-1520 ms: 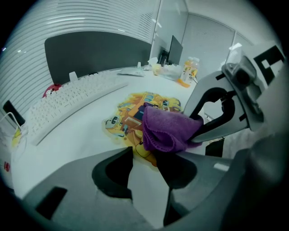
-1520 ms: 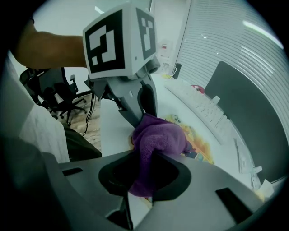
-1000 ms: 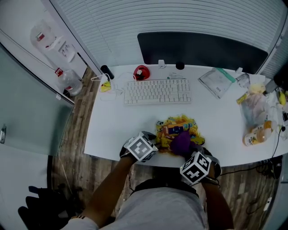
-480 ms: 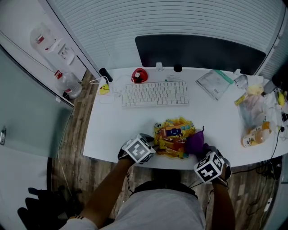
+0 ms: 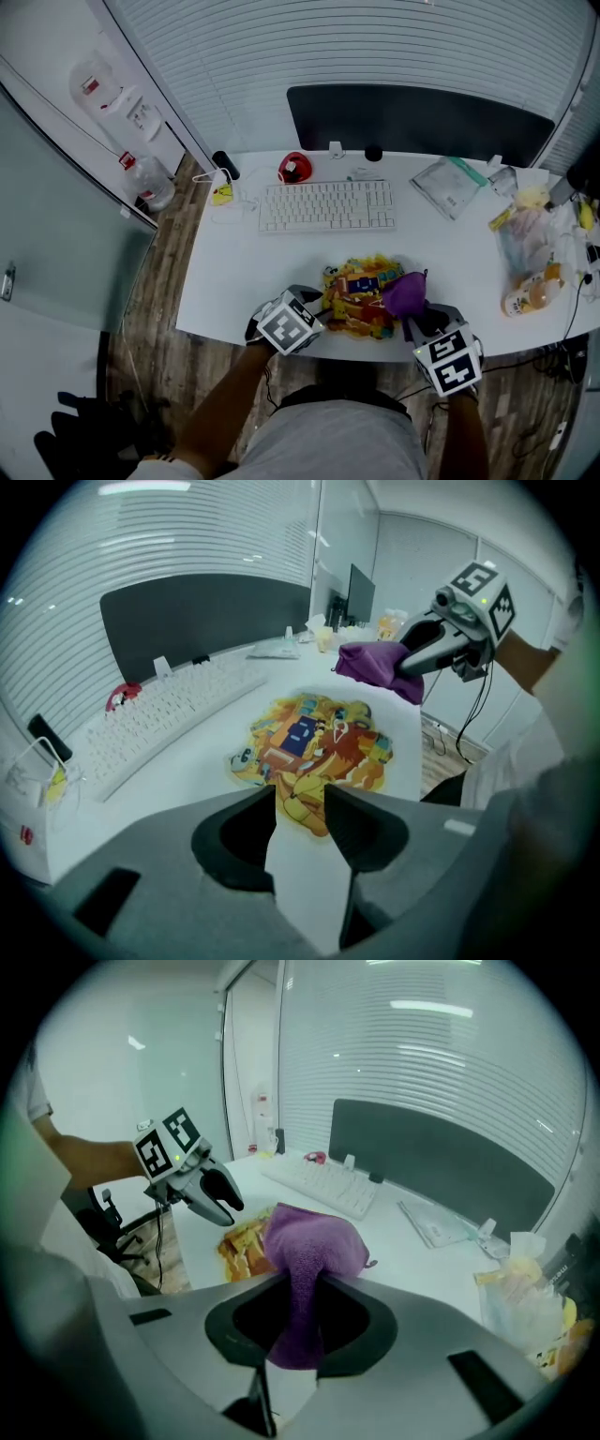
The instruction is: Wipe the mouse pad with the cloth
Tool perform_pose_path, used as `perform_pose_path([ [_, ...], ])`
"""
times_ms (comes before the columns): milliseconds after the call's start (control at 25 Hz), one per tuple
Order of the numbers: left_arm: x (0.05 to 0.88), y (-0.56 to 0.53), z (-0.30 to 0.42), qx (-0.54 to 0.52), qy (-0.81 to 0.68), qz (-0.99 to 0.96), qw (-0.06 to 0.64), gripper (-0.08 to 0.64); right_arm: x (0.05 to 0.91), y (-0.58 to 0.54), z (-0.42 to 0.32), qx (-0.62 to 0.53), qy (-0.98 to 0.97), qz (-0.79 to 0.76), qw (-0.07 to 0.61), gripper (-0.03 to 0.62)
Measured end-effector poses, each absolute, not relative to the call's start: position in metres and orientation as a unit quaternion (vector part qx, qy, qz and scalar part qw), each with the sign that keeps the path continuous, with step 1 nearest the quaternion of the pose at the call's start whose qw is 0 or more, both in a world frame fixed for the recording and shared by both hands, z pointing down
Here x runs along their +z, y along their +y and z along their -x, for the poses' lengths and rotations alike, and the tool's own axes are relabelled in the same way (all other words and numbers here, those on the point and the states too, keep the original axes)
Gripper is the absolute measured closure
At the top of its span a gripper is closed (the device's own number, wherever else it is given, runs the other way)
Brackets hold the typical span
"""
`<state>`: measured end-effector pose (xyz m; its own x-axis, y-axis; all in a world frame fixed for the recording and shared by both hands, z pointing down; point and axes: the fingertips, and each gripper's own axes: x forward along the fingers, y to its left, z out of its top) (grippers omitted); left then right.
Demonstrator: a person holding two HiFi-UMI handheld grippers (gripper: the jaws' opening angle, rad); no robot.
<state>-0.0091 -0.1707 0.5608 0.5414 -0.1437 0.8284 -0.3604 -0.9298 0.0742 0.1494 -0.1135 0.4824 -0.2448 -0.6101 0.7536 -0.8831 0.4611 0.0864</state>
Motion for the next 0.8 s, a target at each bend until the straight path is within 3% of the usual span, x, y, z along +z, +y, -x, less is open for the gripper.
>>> perform_pose_path([
  [160, 0.509, -0.183, -0.002, 0.392, -0.171, -0.899, 0.090, 0.400, 0.444, -0.128, -0.139, 0.162, -0.793, -0.498, 0.313, 0.523],
  [400, 0.436, -0.193, -0.014, 0.264, -0.209, -0.940, 0.046, 0.472, 0.390, -0.141, -0.122, 0.151, -0.830, -0.503, 0.188, 0.523],
  [800, 0.347, -0.179, -0.014, 0.045, -0.236, -0.971, 0.002, 0.520, 0.337, -0.140, -0.107, 0.083, -0.859, -0.503, 0.048, 0.523],
])
